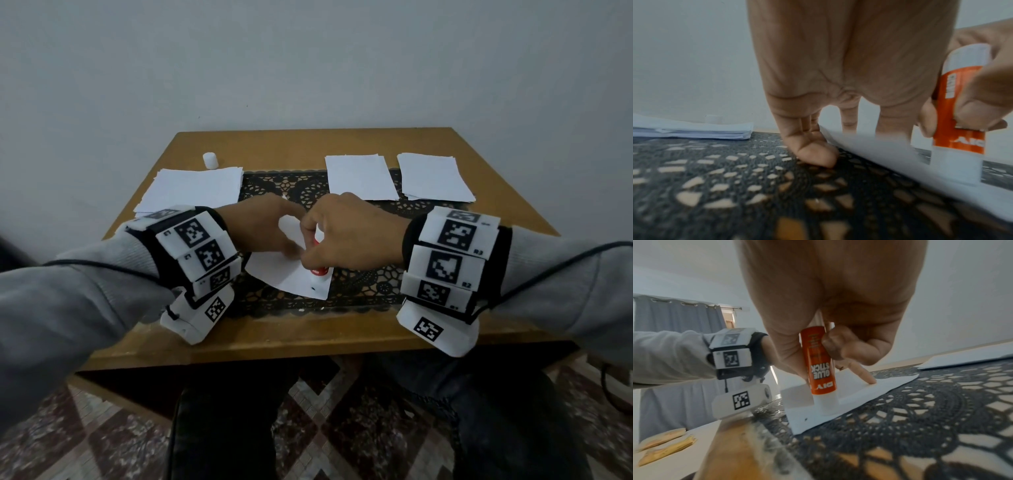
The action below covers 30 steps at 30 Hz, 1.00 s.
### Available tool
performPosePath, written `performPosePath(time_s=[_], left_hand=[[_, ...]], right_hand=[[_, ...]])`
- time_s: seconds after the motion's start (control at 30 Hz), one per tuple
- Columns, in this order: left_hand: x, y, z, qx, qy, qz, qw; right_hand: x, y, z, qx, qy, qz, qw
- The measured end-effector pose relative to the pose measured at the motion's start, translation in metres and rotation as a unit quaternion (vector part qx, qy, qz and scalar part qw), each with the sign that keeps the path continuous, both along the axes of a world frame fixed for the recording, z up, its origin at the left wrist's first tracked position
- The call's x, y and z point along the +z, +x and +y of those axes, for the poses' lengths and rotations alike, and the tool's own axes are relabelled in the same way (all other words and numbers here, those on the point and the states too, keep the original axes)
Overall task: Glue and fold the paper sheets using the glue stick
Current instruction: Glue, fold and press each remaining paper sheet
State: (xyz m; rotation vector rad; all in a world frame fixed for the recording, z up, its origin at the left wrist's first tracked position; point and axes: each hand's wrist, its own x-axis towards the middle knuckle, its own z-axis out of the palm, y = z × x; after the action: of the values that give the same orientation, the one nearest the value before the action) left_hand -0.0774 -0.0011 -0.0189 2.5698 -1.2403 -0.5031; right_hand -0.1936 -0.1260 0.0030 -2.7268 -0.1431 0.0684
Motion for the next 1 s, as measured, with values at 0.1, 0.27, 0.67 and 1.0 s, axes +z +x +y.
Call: performPosePath(time_s=[0.1,0.27,0.67,1.0], left_hand=[[0.001,0.007,-0.006,0.016,-0.161,-0.007,0.987],[0.026,0.015,-0.016,-0.01,-0.221,0.028,0.975],[0.043,0.013,0.021,-0.015,0.046,0.212,0.976],[0.009,0.009,0.019,0.055,-0.008,0.063,0.997]], right_hand=[[0.0,-0.002,0.0,0.006,0.023,0.007,1.0],[0.003,-0.004,-0.004,0.02,0.037,0.039,0.998],[0.015,0.007,-0.033,-0.015,-0.069,-0.003,0.998],[0.024,0.029,-0.059,-0.13,-0.035,-0.09,0.987]])
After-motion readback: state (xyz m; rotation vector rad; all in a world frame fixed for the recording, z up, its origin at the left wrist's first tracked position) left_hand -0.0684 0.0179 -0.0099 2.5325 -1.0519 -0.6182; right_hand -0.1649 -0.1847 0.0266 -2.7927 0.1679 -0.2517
